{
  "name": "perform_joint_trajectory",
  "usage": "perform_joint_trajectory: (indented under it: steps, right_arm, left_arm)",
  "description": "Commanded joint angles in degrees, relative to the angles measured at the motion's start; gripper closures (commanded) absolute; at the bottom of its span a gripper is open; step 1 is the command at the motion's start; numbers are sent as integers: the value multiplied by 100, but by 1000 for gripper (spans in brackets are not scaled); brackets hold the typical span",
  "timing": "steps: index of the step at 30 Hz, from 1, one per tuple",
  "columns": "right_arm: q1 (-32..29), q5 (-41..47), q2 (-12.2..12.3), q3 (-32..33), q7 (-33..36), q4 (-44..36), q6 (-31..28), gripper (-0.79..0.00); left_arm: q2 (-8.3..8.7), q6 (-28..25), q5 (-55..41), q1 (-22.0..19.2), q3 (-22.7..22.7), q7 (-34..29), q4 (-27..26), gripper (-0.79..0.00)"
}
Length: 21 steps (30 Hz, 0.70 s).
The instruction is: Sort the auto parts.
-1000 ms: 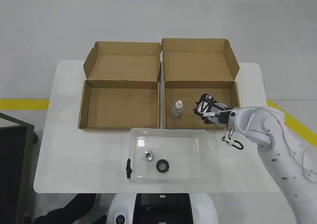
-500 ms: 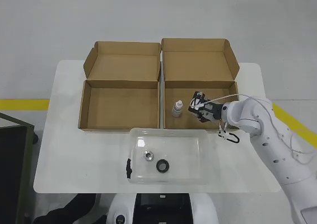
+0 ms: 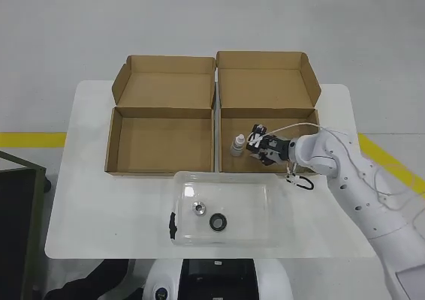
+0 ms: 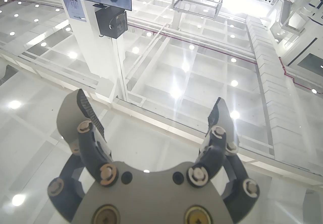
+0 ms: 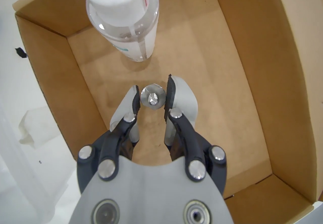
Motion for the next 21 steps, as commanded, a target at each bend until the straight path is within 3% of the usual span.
perform_joint_trajectory:
  steps: [1,3,13,21]
  right_arm:
    - [23,8,1,15,13,-30,21,-406]
    - [39,2,12,73,-31,-76,20,-471]
    - [-620,-1,267,967,-53,-1416,149,-511]
    - [-1564,230,437,1448,21,-2827,-26,-465]
  left_arm:
    - [0,0,0,0,0,0,0,-785]
    - [0,0,0,0,0,0,0,-785]
    - [0,0,0,0,0,0,0,-785]
    - [0,0,0,0,0,0,0,-785]
